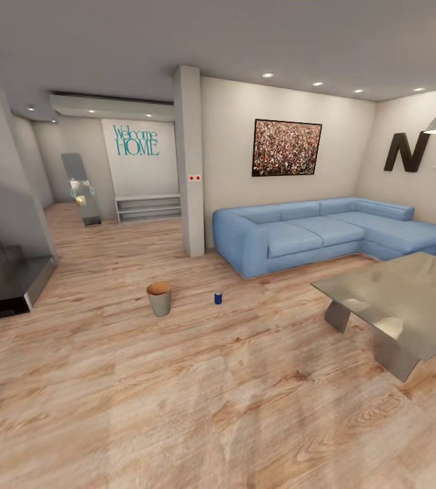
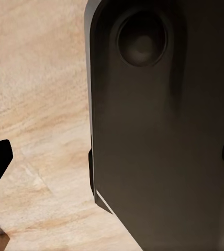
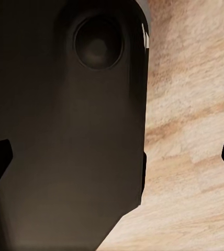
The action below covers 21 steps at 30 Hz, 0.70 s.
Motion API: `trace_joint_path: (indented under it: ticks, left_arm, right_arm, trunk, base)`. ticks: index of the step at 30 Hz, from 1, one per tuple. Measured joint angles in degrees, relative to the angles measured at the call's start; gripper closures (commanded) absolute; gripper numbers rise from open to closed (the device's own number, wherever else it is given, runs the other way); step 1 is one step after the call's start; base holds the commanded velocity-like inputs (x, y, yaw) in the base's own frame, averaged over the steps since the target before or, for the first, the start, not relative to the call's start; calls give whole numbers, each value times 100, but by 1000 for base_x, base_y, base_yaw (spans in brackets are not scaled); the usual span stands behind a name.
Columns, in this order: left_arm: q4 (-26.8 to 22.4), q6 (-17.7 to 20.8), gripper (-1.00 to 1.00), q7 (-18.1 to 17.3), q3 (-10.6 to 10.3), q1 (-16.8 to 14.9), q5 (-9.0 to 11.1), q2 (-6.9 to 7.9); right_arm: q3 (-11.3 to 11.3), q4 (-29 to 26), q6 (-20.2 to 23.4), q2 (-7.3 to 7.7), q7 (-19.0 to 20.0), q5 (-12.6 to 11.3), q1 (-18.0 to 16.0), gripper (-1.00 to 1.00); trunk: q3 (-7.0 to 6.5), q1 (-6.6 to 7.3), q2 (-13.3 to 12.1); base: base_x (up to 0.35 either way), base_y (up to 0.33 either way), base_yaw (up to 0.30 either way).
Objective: Put the three can of soda from the living room inside the tash can in the kitchen.
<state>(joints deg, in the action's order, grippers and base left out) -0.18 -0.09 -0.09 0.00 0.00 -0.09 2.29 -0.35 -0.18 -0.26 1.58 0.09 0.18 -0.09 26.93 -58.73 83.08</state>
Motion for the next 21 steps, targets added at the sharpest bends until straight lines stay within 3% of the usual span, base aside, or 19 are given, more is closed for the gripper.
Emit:
trace_joint_path:
  ticks: [21]
  left_arm:
    - [0, 0, -100, 0, 0, 0, 0, 0]
  right_arm:
    - [0, 0, 0, 0, 0, 4, 0, -100]
  trunk:
    - [0, 0, 0]
  base:
    - [0, 0, 0]
